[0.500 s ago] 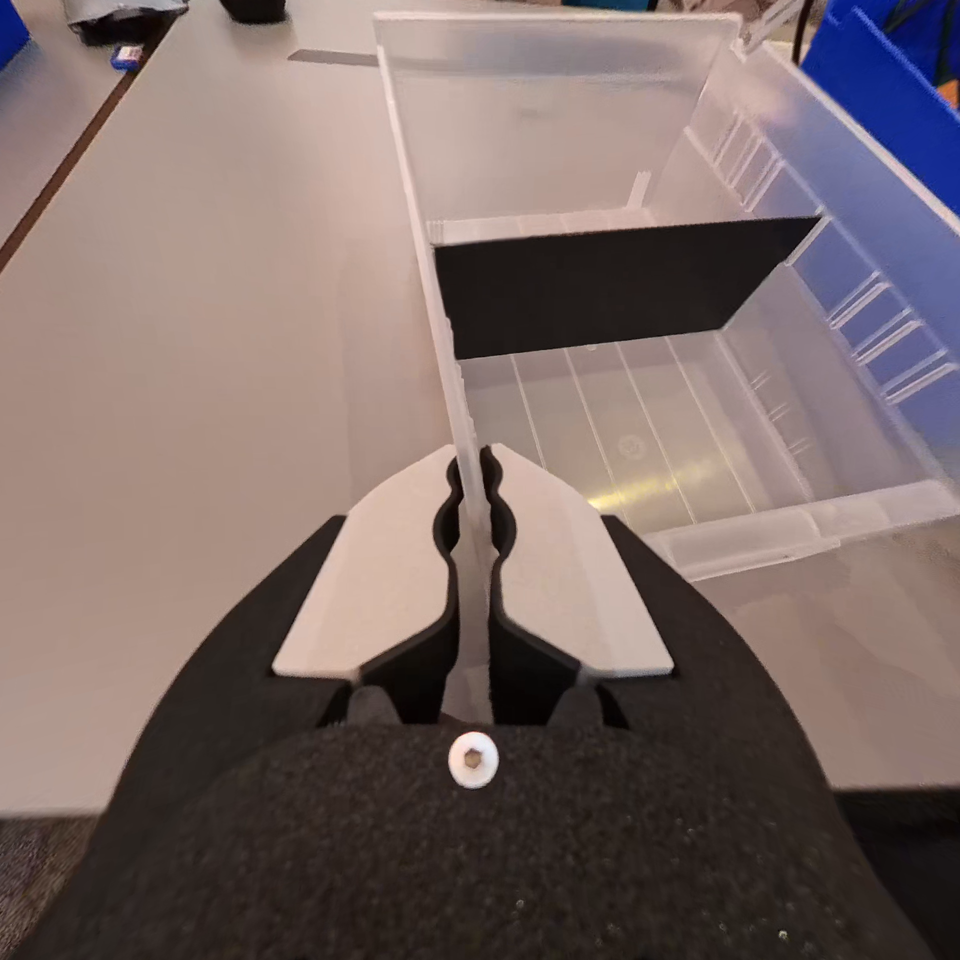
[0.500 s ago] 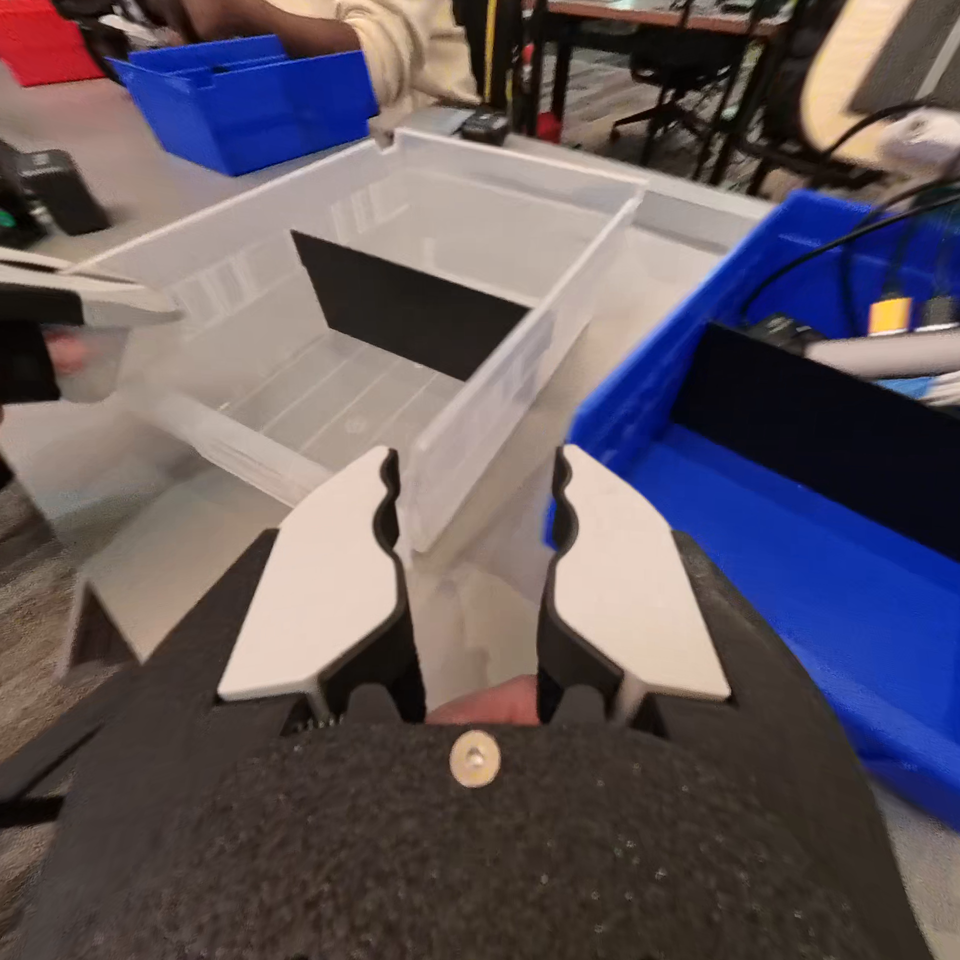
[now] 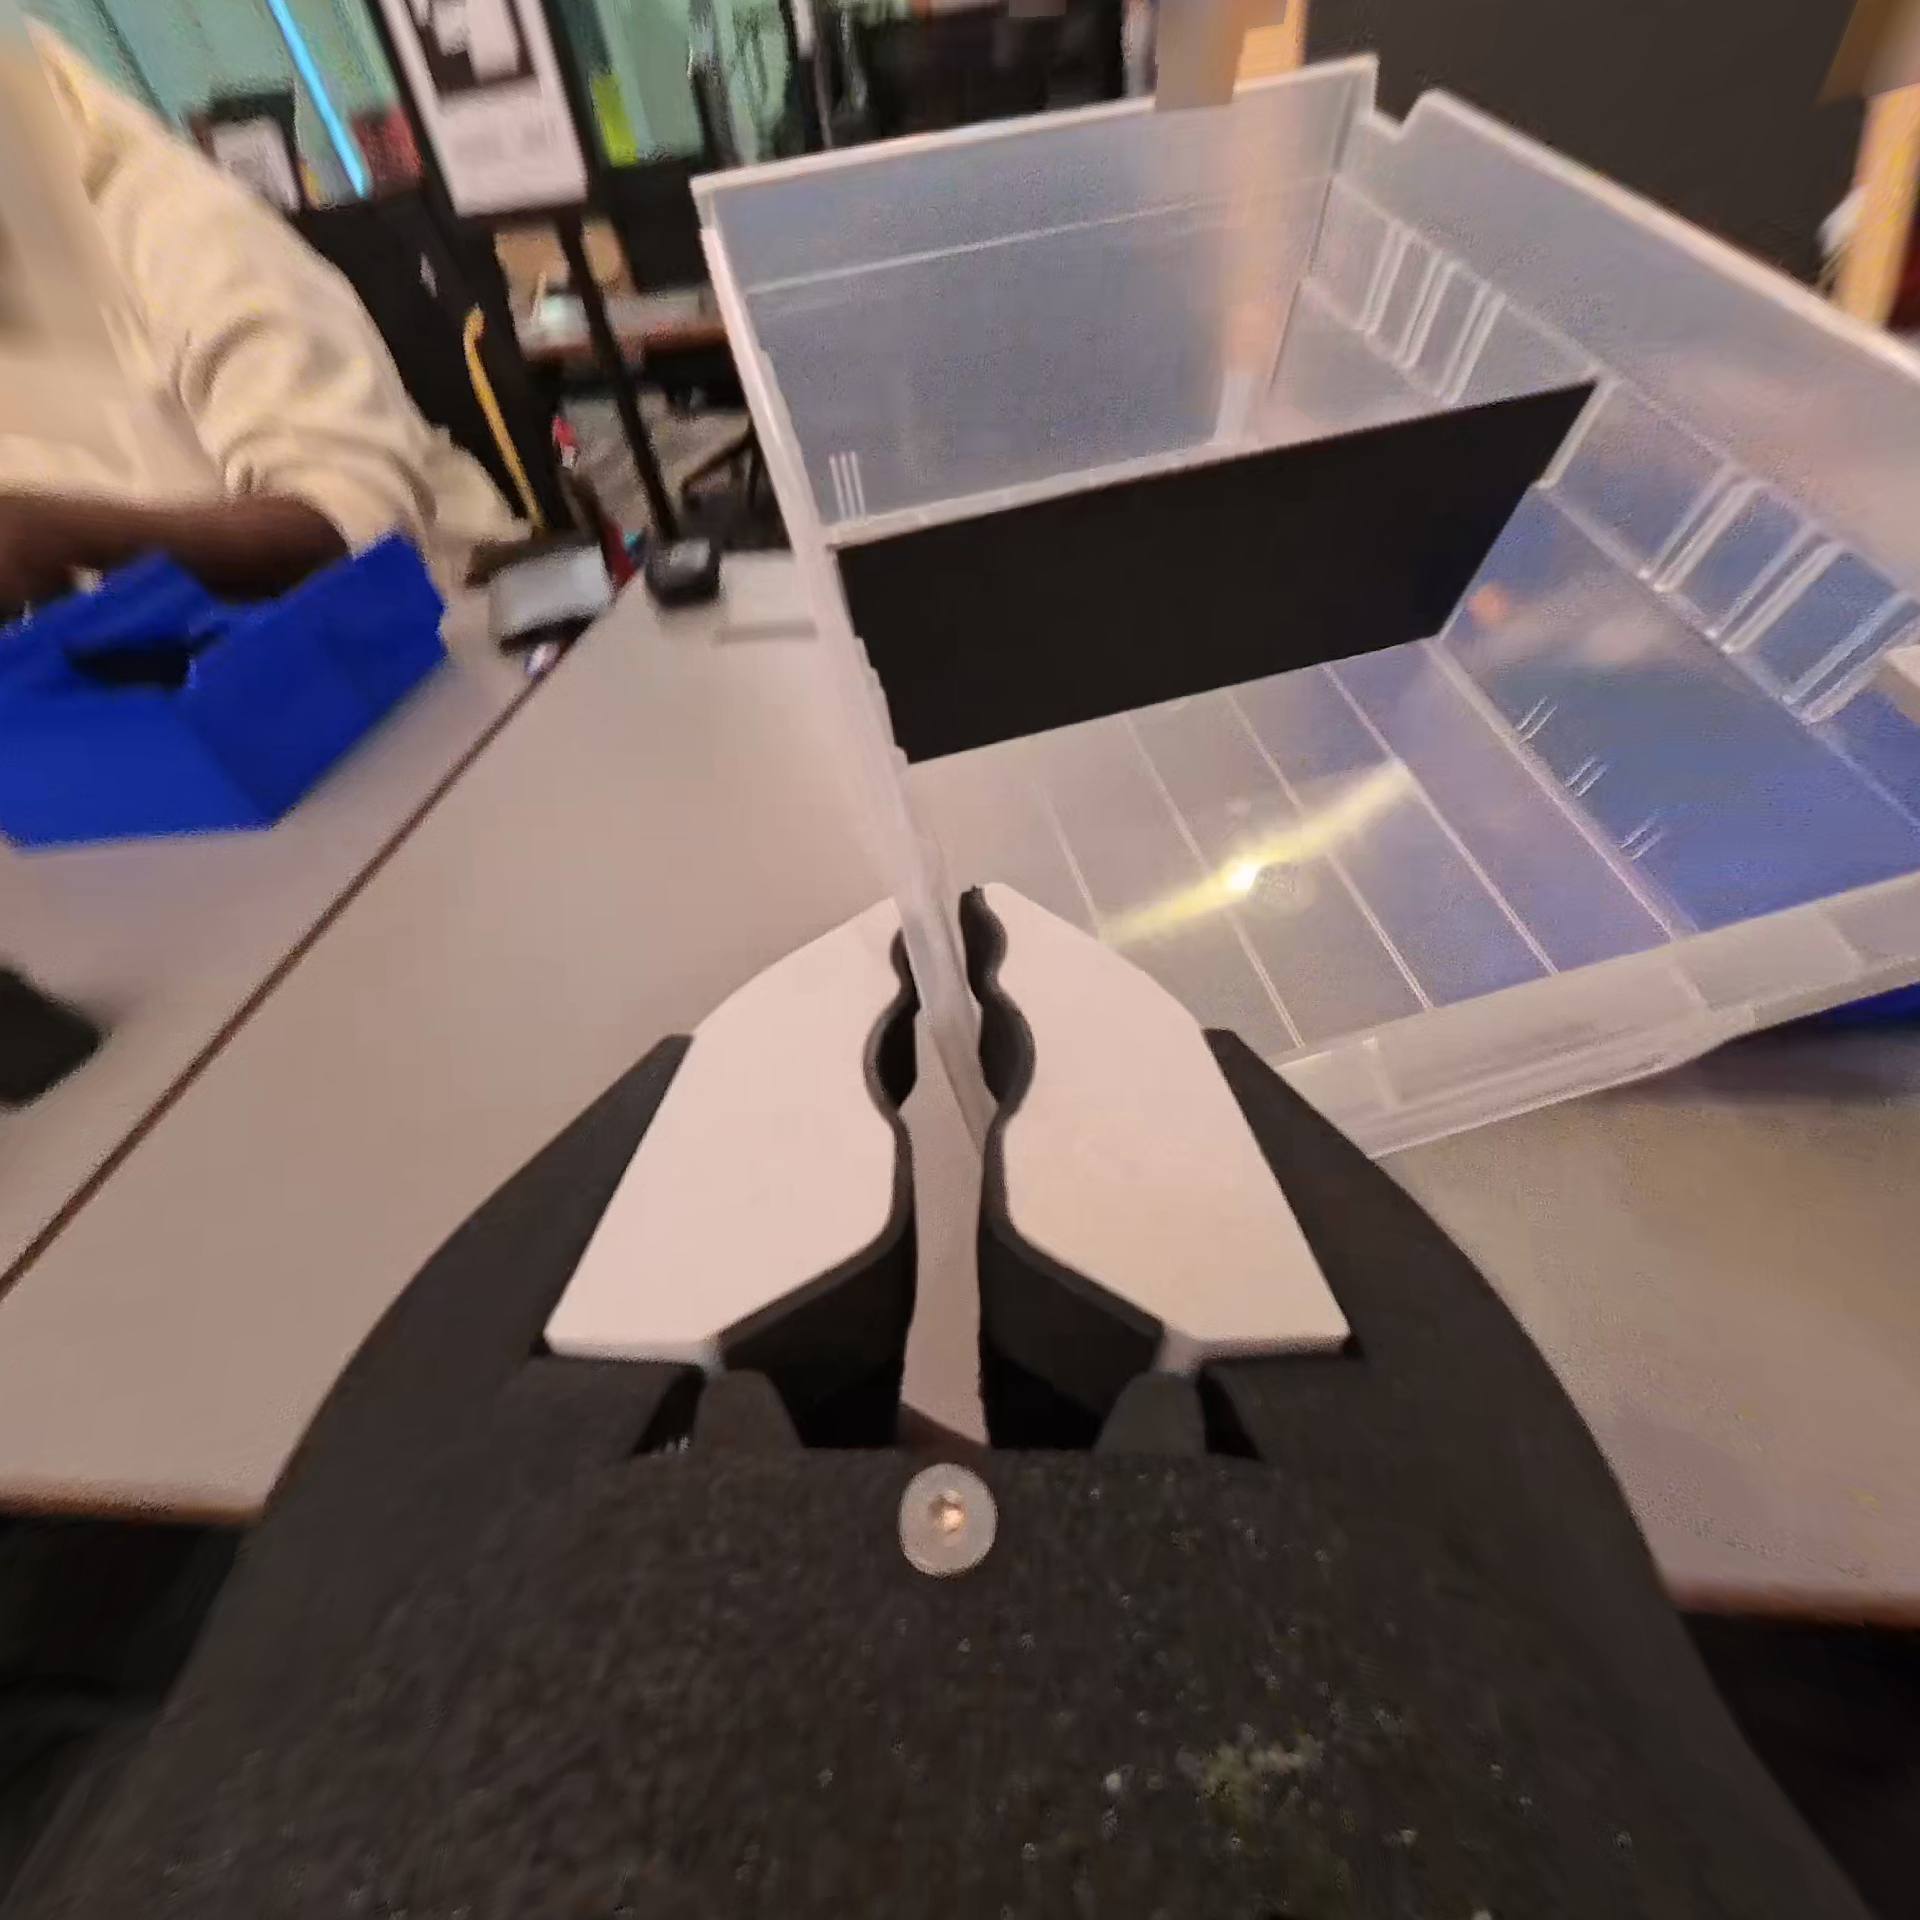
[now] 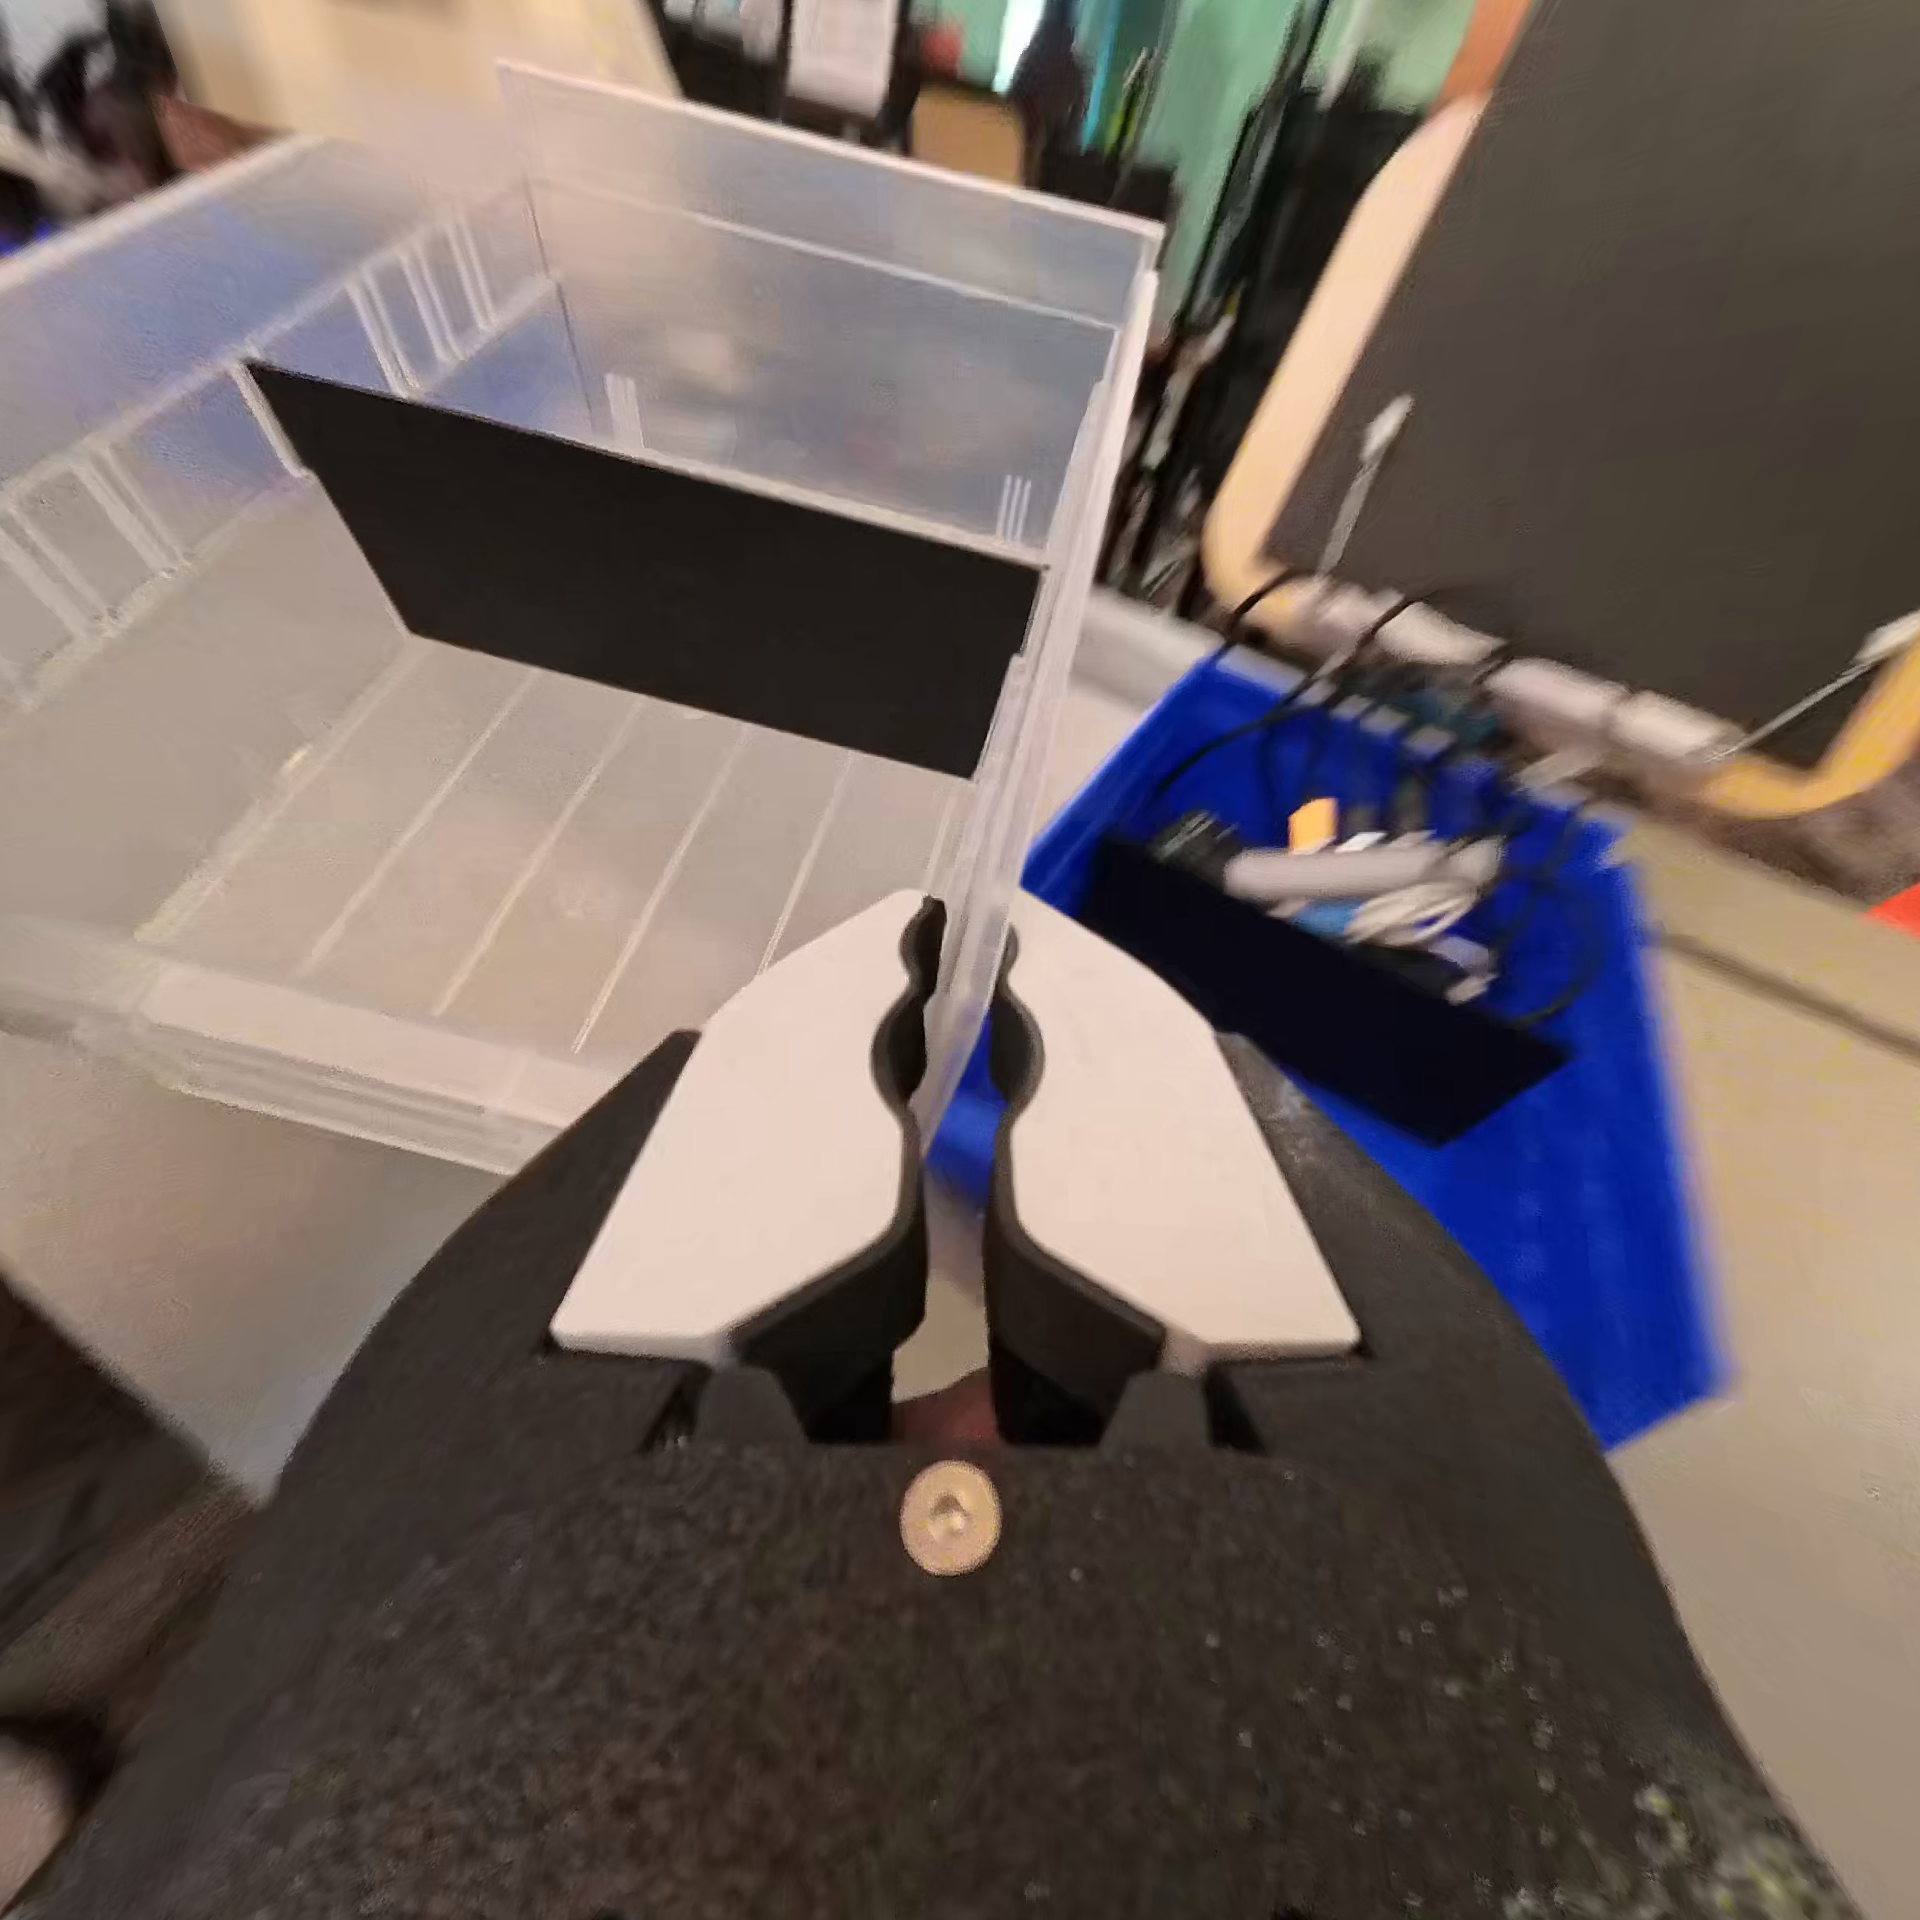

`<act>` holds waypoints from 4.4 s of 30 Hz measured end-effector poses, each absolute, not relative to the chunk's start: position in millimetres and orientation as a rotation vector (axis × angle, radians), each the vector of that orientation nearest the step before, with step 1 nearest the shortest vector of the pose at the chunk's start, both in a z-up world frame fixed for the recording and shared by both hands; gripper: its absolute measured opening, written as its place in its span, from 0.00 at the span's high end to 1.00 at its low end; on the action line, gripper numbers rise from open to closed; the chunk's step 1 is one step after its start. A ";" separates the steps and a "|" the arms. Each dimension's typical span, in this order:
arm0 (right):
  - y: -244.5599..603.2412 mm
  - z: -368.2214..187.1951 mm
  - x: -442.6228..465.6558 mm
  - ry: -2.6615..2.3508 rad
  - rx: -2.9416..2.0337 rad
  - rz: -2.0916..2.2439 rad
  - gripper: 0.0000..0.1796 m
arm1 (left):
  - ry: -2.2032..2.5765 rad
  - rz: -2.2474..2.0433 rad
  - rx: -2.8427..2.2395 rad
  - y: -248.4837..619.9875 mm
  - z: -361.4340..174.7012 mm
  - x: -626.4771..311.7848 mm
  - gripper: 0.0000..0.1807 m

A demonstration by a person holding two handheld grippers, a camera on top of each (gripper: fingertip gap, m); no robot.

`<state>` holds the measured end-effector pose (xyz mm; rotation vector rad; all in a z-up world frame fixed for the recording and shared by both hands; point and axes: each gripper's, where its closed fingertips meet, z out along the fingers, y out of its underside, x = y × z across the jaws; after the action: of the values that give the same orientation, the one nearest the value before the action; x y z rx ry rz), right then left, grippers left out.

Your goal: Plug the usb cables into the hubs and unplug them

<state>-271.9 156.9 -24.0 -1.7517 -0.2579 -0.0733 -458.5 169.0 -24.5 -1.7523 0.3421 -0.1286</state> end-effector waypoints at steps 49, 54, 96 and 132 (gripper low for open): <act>74.4 -93.0 257.2 0.458 -2.169 -0.491 0.79 | 0.676 -0.554 -1.816 212.9 -58.6 -243.1 0.74; 133.4 -7.6 93.9 0.024 -1.923 -0.248 0.80 | 0.737 -0.565 -1.997 228.6 -124.0 -242.9 0.68; 286.4 -143.0 -333.2 -0.210 -2.075 0.146 0.91 | 0.284 -0.311 -1.978 360.9 -132.9 -504.9 0.98; 59.7 -137.5 98.7 0.239 -1.987 -0.128 0.77 | 0.044 -0.323 -2.027 270.7 -107.5 -497.0 0.87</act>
<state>98.7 59.7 -137.5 -1.9871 0.2394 -0.1284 -497.0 270.7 -107.5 -2.0275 0.0444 -0.3229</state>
